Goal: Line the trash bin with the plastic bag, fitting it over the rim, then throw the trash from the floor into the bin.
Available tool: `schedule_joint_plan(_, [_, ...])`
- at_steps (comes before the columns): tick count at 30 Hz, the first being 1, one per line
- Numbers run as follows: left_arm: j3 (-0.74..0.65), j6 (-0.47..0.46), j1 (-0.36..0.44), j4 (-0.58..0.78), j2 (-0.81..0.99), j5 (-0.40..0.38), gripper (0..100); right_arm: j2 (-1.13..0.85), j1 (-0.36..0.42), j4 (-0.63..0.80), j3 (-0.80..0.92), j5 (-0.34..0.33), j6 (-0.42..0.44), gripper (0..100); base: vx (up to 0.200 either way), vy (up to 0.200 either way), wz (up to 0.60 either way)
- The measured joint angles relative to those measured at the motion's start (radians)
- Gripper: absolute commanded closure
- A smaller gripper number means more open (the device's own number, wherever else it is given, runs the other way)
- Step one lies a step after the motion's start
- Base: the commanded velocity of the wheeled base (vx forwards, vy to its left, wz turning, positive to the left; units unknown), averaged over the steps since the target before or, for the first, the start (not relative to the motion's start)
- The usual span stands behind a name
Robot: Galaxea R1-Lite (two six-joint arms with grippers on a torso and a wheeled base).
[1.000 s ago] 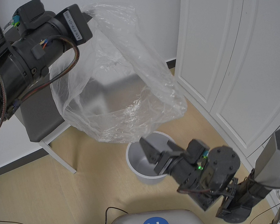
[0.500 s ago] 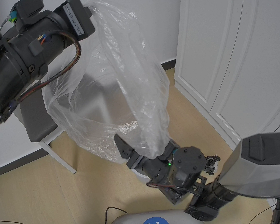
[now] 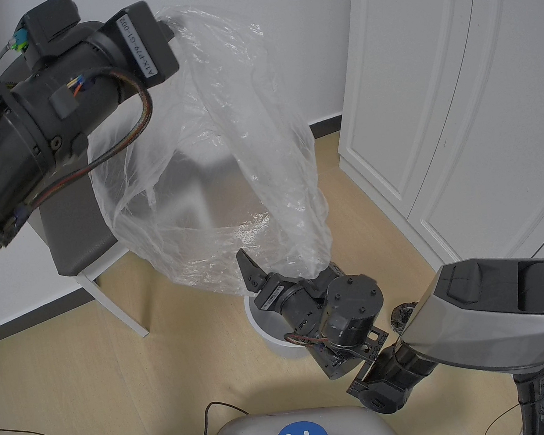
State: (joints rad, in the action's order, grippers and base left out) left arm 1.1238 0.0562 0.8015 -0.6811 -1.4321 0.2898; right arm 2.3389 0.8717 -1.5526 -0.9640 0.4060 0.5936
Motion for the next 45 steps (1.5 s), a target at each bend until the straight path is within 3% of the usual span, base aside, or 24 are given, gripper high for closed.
schedule_joint_plan(12, [-0.005, 0.001, -0.024, 0.0, 0.003, 0.006, 100, -0.029, -0.017, 0.0, 0.063, 0.011, -0.001, 0, 0.0, 0.0, 0.0])
schedule_joint_plan(13, [-0.006, 0.002, -0.024, 0.0, 0.003, 0.006, 100, -0.031, -0.019, 0.0, 0.06, 0.013, -0.001, 100, 0.0, 0.0, 0.0])
schedule_joint_plan(23, [-0.039, 0.017, -0.026, 0.0, 0.013, 0.006, 100, -0.058, -0.026, 0.0, 0.094, 0.039, -0.024, 100, 0.0, 0.0, 0.0])
schedule_joint_plan(30, [-0.148, 0.025, -0.052, 0.026, 0.039, 0.006, 100, -0.164, -0.028, 0.0, 0.235, 0.039, -0.043, 100, 0.0, 0.0, 0.0])
schedule_joint_plan(39, [-0.386, 0.033, -0.133, 0.252, 0.104, -0.009, 100, -0.429, -0.116, 0.002, 0.441, -0.024, -0.122, 100, 0.0, 0.0, 0.0])
schedule_joint_plan(45, [-0.47, 0.074, -0.175, 0.312, 0.108, -0.066, 100, -0.613, -0.154, 0.239, 0.486, -0.058, -0.143, 100, 0.0, 0.0, 0.0])
